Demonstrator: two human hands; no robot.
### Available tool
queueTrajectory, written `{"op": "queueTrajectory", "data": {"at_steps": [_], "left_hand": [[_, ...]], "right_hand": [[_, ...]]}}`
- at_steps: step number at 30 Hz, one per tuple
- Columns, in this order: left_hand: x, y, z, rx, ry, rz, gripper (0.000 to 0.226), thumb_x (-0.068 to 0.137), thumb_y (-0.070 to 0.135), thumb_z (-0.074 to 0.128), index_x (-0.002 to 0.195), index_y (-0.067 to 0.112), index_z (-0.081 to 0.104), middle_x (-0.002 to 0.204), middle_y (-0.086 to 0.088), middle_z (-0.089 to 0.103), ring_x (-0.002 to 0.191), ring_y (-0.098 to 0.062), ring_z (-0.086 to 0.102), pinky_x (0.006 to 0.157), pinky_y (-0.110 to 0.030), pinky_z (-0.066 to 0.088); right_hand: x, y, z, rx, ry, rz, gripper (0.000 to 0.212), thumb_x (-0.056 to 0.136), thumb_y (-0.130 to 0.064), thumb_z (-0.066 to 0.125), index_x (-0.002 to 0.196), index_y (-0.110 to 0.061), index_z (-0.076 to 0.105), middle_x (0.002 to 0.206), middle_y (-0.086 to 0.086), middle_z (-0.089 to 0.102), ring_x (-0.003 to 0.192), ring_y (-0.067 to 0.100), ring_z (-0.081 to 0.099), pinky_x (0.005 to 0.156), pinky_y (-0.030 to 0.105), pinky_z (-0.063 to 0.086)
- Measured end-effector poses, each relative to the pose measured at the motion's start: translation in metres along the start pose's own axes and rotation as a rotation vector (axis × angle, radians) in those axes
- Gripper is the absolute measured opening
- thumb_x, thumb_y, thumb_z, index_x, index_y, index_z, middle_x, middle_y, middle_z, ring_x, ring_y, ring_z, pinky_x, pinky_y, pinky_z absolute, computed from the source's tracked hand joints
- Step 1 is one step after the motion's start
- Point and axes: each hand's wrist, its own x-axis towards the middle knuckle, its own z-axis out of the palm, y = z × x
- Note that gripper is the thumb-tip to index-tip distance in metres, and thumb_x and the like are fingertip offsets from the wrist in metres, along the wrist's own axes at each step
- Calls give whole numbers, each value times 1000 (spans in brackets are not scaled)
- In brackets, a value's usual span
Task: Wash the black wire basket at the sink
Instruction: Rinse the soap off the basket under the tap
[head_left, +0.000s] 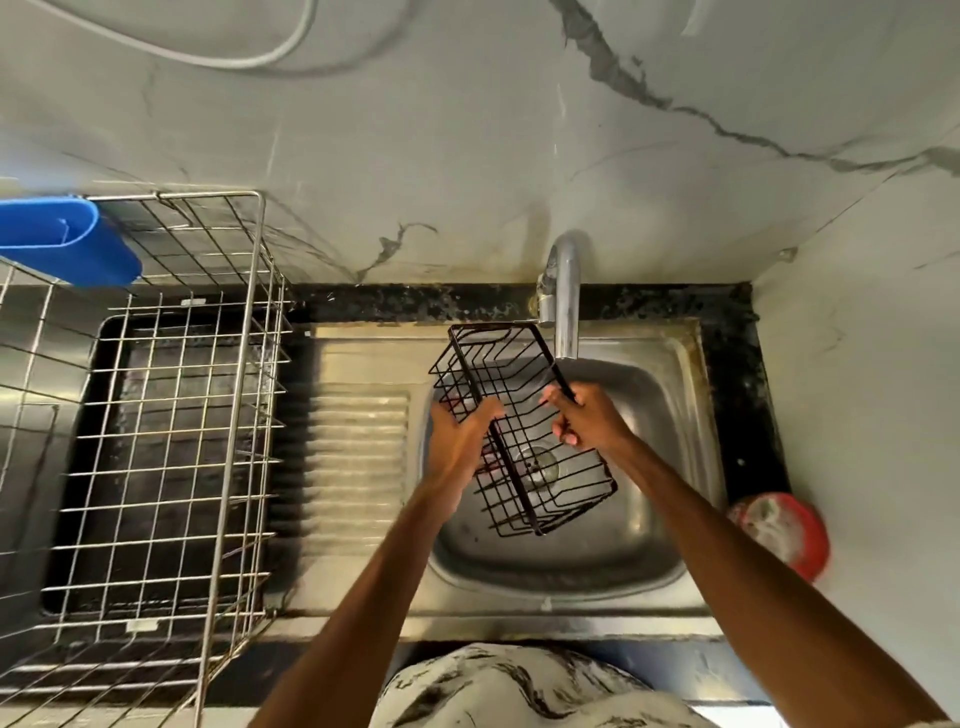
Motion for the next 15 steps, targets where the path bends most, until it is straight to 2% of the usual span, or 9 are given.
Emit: {"op": "queueTrajectory", "data": {"at_steps": [2, 3, 5, 7, 9, 10, 12, 13, 15], "left_hand": [[7, 11, -5, 69, 74, 44, 90, 78, 75, 66, 144, 15, 51, 155, -14, 43, 138, -34, 48, 113, -65, 39], [12, 15, -10, 84, 56, 52, 91, 69, 78, 65, 135, 15, 59, 148, -15, 52, 132, -34, 54, 109, -65, 42], [30, 11, -16, 151, 30, 40, 89, 58, 82, 65, 118, 17, 68, 139, -13, 60, 123, -35, 61, 104, -66, 47], [37, 13, -16, 244, 39, 57, 93, 55, 89, 61, 115, 18, 69, 140, -13, 60, 121, -35, 62, 103, -61, 48], [29, 21, -8, 323, 54, 118, 97, 59, 94, 53, 118, 19, 69, 137, -11, 64, 120, -31, 62, 101, -49, 48], [27, 25, -4, 359, 71, 135, 104, 61, 95, 51, 129, 17, 64, 139, -11, 62, 123, -30, 60, 101, -47, 48], [24, 29, 2, 414, 148, 118, 104, 75, 81, 63, 148, 10, 43, 147, -15, 53, 128, -33, 56, 103, -50, 50], [27, 27, 4, 443, 200, 111, 99, 81, 72, 67, 151, 8, 37, 148, -16, 52, 126, -33, 57, 100, -49, 52], [28, 28, 4, 512, 267, 175, 93, 84, 66, 71, 147, 5, 38, 134, -15, 61, 106, -26, 64, 79, -36, 56]], "right_hand": [[0, -2, -4, -257, 65, -99, 33, 102, -43, 54, 90, -16, 68, 69, 3, 63, 53, 13, 55, 48, 25, 44], [2, 2, -9, -462, 144, -190, 34, 102, -45, 52, 94, -16, 69, 84, 5, 66, 71, 14, 61, 62, 29, 50], [4, 6, -19, -760, 265, -408, 38, 107, -36, 45, 130, -12, 62, 133, 10, 58, 120, 19, 55, 98, 37, 49], [7, 3, -22, -880, 114, -573, 51, 109, -37, 35, 155, -15, 38, 161, 8, 34, 146, 19, 34, 117, 36, 33], [16, -2, -16, -1087, -92, -696, 62, 108, -46, 24, 161, -14, 18, 169, 4, 12, 155, 18, 12, 125, 35, 14], [21, -3, -15, -1204, -127, -701, 66, 107, -49, 21, 162, -13, 9, 170, 4, 3, 156, 18, 3, 126, 38, 7], [27, -10, -13, -1321, -110, -581, 73, 106, -53, 20, 161, -13, -6, 169, 5, -6, 155, 20, 0, 122, 41, -6], [28, -13, -14, -1345, -102, -541, 75, 106, -55, 20, 161, -13, -10, 169, 6, -6, 155, 21, 2, 119, 41, -10], [27, -14, -8, -1350, -117, -570, 77, 105, -59, 19, 161, -13, -8, 169, 7, -7, 155, 23, -2, 119, 42, -9]]}}
